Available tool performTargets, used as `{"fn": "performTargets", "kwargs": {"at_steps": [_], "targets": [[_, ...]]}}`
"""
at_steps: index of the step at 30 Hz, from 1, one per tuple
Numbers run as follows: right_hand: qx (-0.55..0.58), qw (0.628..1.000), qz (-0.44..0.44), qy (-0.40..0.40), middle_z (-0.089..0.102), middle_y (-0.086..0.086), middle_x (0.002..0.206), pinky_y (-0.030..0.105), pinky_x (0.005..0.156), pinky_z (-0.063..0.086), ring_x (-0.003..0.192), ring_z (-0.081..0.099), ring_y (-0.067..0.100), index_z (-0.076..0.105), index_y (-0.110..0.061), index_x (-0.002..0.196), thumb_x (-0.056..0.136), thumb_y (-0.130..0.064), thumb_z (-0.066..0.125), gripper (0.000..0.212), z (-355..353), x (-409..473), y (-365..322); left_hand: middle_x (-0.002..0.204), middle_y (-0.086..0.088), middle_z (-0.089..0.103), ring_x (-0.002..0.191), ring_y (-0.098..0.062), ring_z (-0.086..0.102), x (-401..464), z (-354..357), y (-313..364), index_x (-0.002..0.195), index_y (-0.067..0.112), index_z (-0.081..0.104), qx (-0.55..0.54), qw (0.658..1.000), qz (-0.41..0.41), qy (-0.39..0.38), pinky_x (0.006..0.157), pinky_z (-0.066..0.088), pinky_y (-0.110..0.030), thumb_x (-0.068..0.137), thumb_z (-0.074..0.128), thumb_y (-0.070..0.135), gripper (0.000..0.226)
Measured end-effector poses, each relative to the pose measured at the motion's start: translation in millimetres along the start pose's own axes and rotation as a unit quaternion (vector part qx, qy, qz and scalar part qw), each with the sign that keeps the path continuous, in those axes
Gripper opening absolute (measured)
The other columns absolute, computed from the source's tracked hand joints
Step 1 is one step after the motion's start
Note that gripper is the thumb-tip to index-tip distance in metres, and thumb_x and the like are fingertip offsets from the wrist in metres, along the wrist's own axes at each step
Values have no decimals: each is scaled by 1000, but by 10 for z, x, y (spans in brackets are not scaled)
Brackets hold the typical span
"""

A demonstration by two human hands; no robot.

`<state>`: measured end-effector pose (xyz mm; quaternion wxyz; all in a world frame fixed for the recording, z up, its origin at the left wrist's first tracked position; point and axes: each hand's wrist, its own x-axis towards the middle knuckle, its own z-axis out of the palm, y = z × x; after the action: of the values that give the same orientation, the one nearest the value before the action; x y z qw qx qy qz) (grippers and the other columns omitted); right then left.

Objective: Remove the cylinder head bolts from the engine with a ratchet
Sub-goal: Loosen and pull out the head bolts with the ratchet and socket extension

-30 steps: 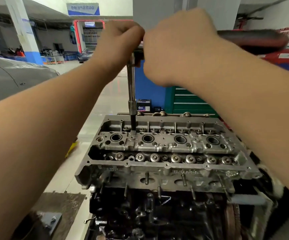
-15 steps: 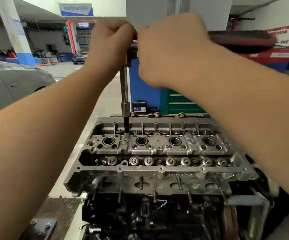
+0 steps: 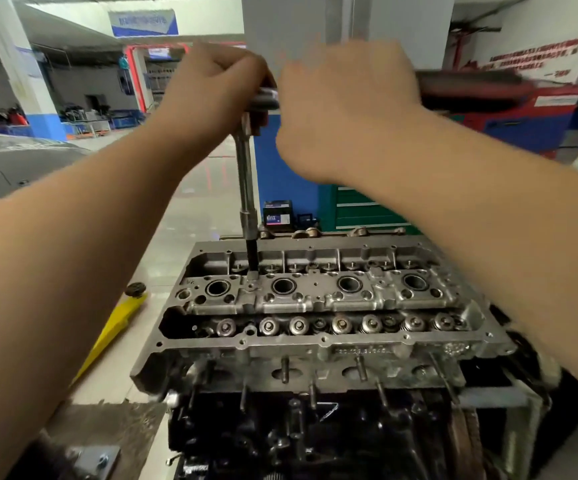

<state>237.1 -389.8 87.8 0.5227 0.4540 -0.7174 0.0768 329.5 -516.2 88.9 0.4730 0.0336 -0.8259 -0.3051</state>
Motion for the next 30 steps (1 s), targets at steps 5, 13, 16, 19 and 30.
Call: {"fn": "performTargets", "kwargs": {"at_steps": [5,13,16,19,30], "targets": [[210,968,29,-131,65,13,114,43,79,45,99,59,39,40,-12,143,88,-14,57,58,205,151,135,70,-7,50,69,-31,50,61,132,238,79,15,55,495,867,35,47,63,37,-36,103,43,28,29],[412,895,161,-54,27,10,164,44,127,13,154,18,31,24,-19,162,85,-17,71,90,774,269,29,79,-5,51,85,-36,56,279,357,350,84,17,53,599,795,-70,-65,68,43,-40,97,48,22,15],[645,653,395,40,62,1,125,42,102,46,117,56,26,61,-18,124,79,-20,67,46,725,161,27,74,-5,44,74,-32,53,286,288,278,80,16,52,621,780,-57,-58,56,38,-35,102,49,30,26],[820,328,469,6,64,-3,74,36,74,53,84,60,25,58,-18,83,89,-28,65,14,590,374,12,73,-3,40,65,-26,43,302,222,293,87,16,49,641,761,-72,-71,53,33,-34,100,52,25,16],[807,323,471,-150,52,7,61,26,57,42,56,49,20,52,-3,56,101,-3,47,45,626,708,-136,65,-2,40,58,-24,41,227,144,150,71,20,45,638,769,-43,-17,51,30,-30,99,54,47,40]]}}
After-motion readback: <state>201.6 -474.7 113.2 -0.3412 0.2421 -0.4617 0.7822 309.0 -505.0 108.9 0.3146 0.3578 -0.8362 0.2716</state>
